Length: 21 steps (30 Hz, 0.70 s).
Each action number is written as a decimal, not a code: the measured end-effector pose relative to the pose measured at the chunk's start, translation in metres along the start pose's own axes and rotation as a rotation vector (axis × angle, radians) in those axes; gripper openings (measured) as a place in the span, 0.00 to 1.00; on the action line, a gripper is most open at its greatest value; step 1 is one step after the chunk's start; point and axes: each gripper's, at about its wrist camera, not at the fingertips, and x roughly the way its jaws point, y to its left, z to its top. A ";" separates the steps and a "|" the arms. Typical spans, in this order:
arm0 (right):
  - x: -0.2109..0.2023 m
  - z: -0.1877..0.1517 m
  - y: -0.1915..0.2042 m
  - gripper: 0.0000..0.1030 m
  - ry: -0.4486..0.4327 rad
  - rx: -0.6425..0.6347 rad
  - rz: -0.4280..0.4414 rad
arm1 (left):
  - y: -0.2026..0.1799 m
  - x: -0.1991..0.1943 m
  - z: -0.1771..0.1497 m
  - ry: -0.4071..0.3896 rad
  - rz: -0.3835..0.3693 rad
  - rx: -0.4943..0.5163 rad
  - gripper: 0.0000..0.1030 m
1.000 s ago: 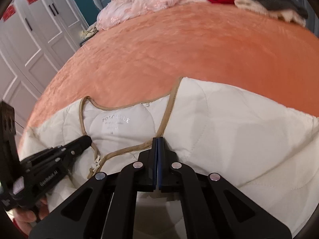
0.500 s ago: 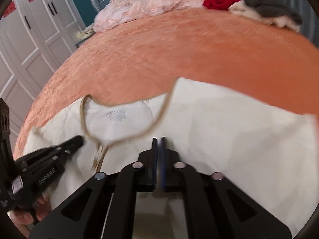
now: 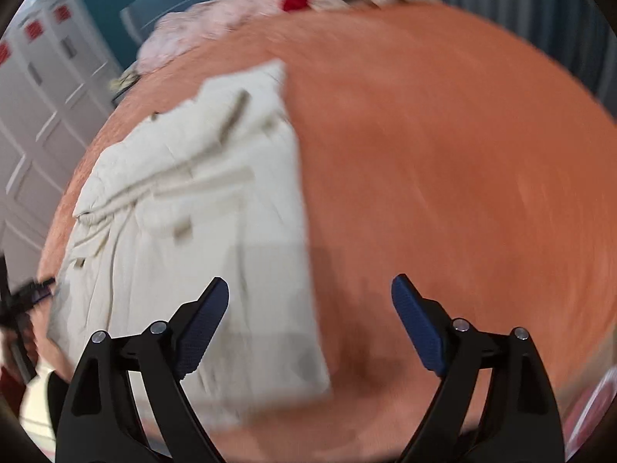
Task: Fold large clothes
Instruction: 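Lift the collar with both tools and fold it toward the hem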
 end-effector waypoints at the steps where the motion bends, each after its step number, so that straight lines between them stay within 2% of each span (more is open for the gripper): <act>1: -0.003 -0.012 -0.010 0.82 0.011 0.045 0.013 | 0.014 -0.003 -0.014 0.019 -0.014 -0.049 0.74; 5: 0.005 -0.036 -0.025 0.82 0.036 0.215 0.127 | 0.030 -0.004 -0.038 0.043 -0.100 -0.166 0.74; 10: 0.021 -0.041 -0.012 0.81 0.017 0.320 0.224 | 0.009 0.000 -0.039 0.037 -0.177 -0.175 0.74; 12: 0.027 -0.042 -0.006 0.67 0.016 0.360 0.276 | 0.003 0.003 -0.042 0.039 -0.171 -0.176 0.70; 13: 0.029 -0.042 -0.003 0.62 0.016 0.373 0.276 | 0.000 0.003 -0.043 0.031 -0.163 -0.174 0.60; 14: 0.029 -0.043 -0.001 0.45 0.015 0.378 0.273 | -0.005 0.004 -0.044 0.028 -0.164 -0.171 0.50; 15: 0.031 -0.042 0.000 0.19 0.020 0.377 0.270 | -0.008 0.003 -0.044 0.034 -0.171 -0.168 0.30; 16: 0.031 -0.041 0.001 0.10 0.030 0.374 0.255 | -0.009 0.002 -0.045 0.036 -0.178 -0.171 0.17; 18: 0.024 -0.039 0.003 0.06 0.017 0.361 0.253 | -0.009 -0.011 -0.046 0.014 -0.187 -0.165 0.11; 21: 0.000 -0.038 0.007 0.04 -0.006 0.290 0.269 | -0.014 -0.035 -0.046 -0.017 -0.195 -0.125 0.08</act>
